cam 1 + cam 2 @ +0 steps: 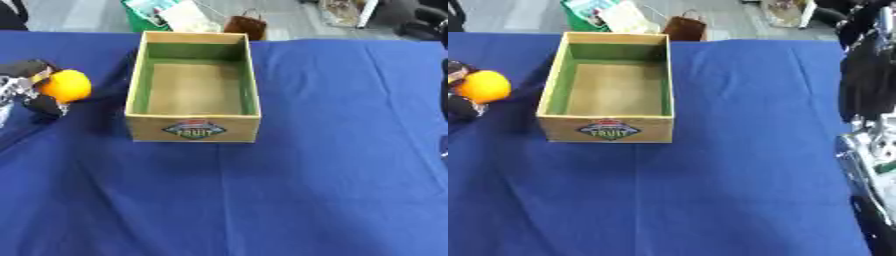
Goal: Pick up objects on the table and place them in the box.
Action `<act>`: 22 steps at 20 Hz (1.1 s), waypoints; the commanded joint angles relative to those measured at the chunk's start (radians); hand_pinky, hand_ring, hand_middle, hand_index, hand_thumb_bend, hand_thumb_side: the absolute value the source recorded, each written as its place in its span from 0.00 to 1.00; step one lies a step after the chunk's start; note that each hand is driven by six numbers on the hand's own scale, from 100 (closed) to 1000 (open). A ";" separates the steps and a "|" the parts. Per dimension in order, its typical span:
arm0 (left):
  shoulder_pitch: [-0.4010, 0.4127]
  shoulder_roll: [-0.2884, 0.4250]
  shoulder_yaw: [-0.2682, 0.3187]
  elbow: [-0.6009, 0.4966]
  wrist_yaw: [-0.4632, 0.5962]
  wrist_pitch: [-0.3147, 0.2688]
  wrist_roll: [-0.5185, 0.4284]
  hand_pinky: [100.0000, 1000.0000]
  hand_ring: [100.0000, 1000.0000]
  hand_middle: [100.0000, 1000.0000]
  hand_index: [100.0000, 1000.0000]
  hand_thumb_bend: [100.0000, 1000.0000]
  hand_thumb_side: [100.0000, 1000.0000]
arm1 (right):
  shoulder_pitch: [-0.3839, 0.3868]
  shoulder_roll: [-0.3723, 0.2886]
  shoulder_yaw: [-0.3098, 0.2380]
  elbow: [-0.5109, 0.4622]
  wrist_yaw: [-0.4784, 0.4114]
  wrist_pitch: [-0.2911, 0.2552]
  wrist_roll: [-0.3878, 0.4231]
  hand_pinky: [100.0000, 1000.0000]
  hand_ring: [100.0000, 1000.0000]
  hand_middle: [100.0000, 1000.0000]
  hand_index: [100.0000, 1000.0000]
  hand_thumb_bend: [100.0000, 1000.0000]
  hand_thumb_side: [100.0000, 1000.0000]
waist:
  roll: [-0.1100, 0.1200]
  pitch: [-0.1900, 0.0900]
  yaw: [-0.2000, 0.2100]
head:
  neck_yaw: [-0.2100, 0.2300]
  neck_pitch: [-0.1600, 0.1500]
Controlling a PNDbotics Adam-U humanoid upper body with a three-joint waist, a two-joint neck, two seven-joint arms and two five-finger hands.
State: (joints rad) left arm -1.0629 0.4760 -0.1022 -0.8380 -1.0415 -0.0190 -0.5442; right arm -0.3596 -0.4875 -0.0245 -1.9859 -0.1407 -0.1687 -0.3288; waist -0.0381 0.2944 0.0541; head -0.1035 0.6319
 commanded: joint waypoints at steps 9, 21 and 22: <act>-0.035 0.035 0.018 -0.058 0.092 0.021 -0.065 0.41 0.58 0.65 0.74 0.00 0.32 | -0.009 -0.017 -0.008 -0.014 0.001 -0.001 0.000 0.76 0.74 0.71 0.83 0.00 1.00 | 0.007 -0.031 -0.002 | 0.005 -0.004; -0.034 0.036 0.014 -0.077 0.157 0.004 -0.141 0.47 0.65 0.72 0.83 0.19 0.54 | -0.007 -0.017 -0.008 -0.014 0.000 -0.001 0.002 0.76 0.74 0.71 0.83 0.00 1.00 | 0.007 -0.036 -0.003 | 0.007 -0.006; -0.034 0.036 0.015 -0.077 0.162 0.005 -0.147 0.47 0.65 0.72 0.84 0.20 0.54 | -0.007 -0.017 -0.008 -0.014 0.000 -0.001 0.002 0.76 0.74 0.71 0.83 0.00 1.00 | 0.007 -0.036 -0.003 | 0.007 -0.006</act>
State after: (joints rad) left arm -1.0674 0.4845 -0.0933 -0.8898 -0.8959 -0.0123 -0.6805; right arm -0.3598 -0.4875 -0.0245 -1.9859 -0.1409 -0.1691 -0.3284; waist -0.0335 0.2834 0.0536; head -0.0990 0.6317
